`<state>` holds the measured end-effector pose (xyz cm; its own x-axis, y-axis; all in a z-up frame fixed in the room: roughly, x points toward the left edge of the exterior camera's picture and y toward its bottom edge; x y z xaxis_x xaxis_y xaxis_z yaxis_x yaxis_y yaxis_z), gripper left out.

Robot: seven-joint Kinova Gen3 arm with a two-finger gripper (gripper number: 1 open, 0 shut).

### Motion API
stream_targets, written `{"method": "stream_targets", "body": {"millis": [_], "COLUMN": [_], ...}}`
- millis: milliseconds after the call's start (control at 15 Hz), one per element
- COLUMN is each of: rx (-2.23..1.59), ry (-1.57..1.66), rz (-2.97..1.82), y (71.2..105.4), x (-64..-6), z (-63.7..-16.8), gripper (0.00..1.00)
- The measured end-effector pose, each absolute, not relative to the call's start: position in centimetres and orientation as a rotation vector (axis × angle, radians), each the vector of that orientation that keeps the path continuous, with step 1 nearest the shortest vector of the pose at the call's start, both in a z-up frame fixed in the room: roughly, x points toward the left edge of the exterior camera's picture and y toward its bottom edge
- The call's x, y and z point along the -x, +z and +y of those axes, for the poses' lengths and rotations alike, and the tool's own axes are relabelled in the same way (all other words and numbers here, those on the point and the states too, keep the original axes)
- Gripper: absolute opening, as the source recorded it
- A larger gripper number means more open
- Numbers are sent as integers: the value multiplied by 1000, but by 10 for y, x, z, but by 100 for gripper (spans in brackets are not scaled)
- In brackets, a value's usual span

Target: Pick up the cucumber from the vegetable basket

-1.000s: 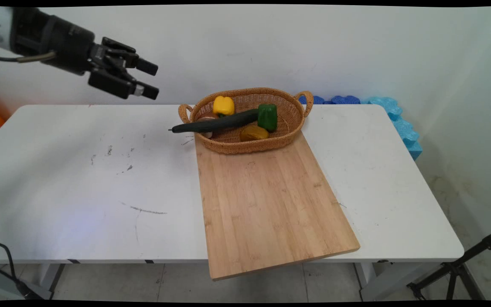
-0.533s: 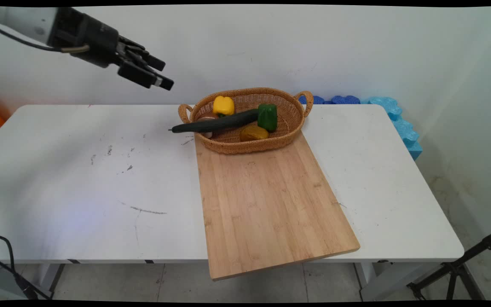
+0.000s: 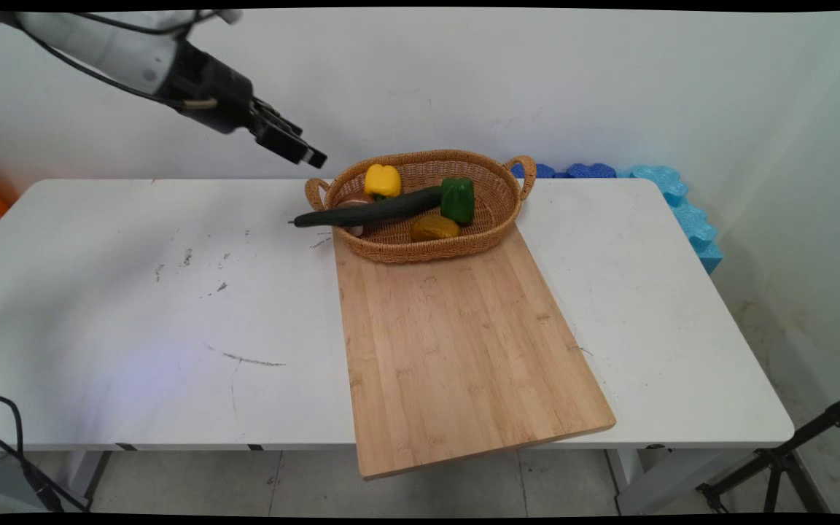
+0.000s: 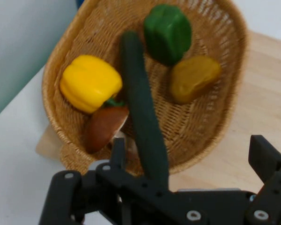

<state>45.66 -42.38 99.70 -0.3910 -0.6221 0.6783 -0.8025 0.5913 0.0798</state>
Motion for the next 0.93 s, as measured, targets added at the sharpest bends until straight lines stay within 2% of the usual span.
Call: {"method": "stream_targets", "body": {"millis": [933], "rx": [-1379], "ry": [314], "rz": [-2201], "y": [925], "x": [-403], "z": [-486], "gripper": [100]}}
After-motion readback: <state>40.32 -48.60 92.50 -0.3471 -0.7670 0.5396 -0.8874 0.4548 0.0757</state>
